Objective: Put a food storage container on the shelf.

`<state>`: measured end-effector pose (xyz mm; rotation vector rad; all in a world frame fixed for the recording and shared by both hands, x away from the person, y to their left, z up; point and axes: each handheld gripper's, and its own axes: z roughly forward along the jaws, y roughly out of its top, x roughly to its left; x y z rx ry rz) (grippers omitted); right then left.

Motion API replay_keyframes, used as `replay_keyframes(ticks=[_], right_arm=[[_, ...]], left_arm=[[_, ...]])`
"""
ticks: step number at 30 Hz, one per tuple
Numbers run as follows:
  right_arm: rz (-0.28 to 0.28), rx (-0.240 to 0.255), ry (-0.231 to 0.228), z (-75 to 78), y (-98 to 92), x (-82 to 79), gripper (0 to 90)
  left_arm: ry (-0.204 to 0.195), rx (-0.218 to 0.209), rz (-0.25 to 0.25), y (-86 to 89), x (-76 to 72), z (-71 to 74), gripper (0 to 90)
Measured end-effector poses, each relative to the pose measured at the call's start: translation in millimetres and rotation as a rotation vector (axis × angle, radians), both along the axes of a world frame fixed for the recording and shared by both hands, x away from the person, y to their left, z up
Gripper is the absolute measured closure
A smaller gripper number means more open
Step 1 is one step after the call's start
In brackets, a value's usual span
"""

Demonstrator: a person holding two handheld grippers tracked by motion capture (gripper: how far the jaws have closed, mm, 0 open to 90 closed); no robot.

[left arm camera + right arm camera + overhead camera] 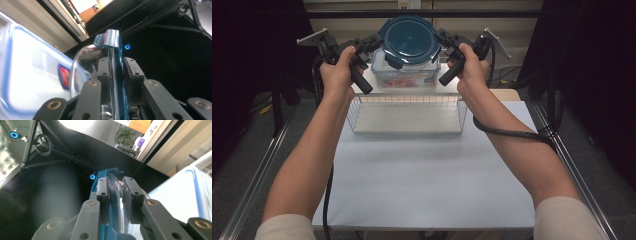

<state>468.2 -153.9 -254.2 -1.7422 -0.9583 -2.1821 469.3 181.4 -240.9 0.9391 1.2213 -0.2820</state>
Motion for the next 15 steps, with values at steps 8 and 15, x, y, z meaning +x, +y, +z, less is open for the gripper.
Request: replay_keyframes(ticks=[8, 15], right_arm=[[-0.019, -0.041, 0.059, -3.4, 14.3, 28.6, 76.2], [-0.019, -0.106, 0.080, -3.5, 17.1, 34.6, 74.6]], left_arm=[[0.063, 0.023, 0.063, 5.2, 25.1, -11.0, 75.1], [0.039, 0.064, 0.114, 1.0, 24.8, -12.2, 73.2]])
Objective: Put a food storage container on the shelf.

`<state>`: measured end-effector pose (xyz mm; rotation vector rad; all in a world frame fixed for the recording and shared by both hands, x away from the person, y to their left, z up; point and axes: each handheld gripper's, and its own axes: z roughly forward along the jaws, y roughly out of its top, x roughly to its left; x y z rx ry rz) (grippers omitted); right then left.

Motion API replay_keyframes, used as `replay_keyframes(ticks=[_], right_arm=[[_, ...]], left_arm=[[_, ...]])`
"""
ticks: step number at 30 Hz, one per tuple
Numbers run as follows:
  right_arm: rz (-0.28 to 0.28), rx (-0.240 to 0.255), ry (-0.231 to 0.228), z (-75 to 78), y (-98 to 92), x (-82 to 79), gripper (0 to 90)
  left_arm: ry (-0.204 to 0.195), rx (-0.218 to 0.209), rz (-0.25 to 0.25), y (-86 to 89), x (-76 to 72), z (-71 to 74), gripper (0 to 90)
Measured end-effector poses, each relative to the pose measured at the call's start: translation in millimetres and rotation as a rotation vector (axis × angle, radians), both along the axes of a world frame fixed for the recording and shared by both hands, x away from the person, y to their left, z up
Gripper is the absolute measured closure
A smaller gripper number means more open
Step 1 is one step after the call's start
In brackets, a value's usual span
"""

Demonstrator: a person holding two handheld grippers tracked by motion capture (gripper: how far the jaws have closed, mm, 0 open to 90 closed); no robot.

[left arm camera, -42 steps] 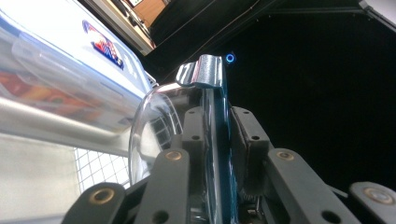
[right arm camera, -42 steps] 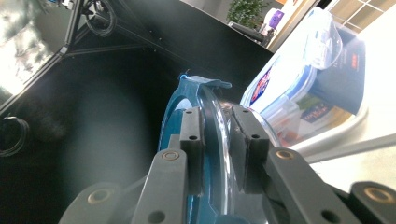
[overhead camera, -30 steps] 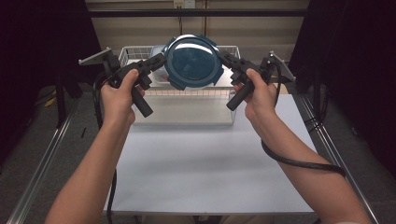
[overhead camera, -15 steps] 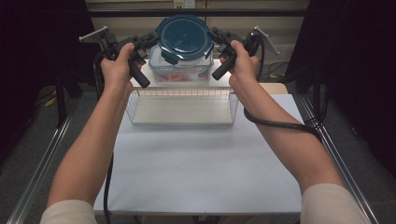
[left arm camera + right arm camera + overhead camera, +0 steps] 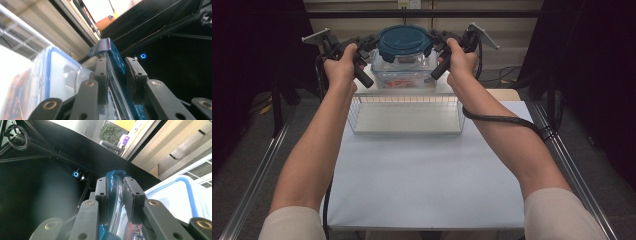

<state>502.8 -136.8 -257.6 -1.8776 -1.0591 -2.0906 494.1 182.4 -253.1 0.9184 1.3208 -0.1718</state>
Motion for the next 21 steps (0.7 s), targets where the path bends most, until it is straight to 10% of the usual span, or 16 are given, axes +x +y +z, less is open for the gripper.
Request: replay_keyframes(ticks=[5, 21], right_arm=[[0.010, -0.041, -0.052, 1.9, -3.5, -6.2, 62.2], [0.086, -0.041, -0.159, -26.9, -12.0, -87.5, 34.6]], left_arm=[[-0.052, 0.085, 0.003, 5.7, -14.5, 2.9, 63.0], [-0.122, 0.119, -0.039, -4.1, -90.0, -33.7, 29.2]])
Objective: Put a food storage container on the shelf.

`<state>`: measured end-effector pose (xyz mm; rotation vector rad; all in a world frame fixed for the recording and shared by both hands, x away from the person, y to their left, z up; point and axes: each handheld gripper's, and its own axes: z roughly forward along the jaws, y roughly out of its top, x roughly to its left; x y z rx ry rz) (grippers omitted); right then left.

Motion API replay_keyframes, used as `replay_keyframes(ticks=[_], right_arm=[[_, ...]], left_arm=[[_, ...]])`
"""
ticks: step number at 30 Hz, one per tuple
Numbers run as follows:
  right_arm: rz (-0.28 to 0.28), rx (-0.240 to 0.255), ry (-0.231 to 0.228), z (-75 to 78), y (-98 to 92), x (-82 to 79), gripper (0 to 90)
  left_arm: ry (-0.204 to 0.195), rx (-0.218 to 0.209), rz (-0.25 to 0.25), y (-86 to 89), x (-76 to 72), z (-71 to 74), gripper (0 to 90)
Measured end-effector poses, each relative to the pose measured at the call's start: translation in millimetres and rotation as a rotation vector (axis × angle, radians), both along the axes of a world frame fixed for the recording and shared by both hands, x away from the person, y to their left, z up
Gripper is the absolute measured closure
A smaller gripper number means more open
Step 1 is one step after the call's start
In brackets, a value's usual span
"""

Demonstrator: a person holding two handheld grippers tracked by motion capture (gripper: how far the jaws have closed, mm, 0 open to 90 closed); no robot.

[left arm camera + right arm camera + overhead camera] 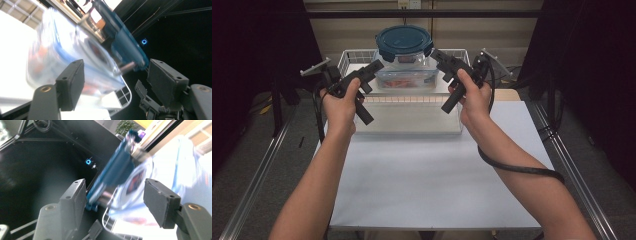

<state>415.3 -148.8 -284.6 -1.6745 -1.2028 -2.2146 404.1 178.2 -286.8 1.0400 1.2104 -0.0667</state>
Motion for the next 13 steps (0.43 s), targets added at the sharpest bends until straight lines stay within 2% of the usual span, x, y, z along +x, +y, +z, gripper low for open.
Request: replay_keyframes(ticks=[1, 3, 5, 9, 12, 13], right_arm=[[0.013, -0.001, 0.005, -3.5, 0.3, -4.4, 33.4], [0.033, 0.000, 0.005, -11.0, 1.2, -12.6, 31.9], [0.050, -0.019, 0.005, -17.8, 1.6, -19.2, 29.3], [0.074, 0.003, 0.014, -35.7, -0.5, -32.3, 27.8], [0.084, -0.026, 0.005, -45.3, -4.5, -39.7, 25.8], [0.089, -0.032, 0.006, -48.4, -6.2, -42.0, 25.5]], left_arm=[[-0.007, -0.002, -0.002, -1.6, -3.3, -3.9, 27.3], [-0.010, 0.022, -0.017, -5.3, -10.3, -10.5, 24.7], [-0.013, 0.032, -0.019, -9.7, -15.2, -17.5, 22.3], [-0.015, 0.059, -0.031, -14.8, -22.3, -29.4, 18.7], [-0.010, 0.088, -0.033, -17.4, -25.8, -38.1, 17.1], [-0.002, 0.085, -0.034, -18.0, -27.0, -41.8, 17.0]])
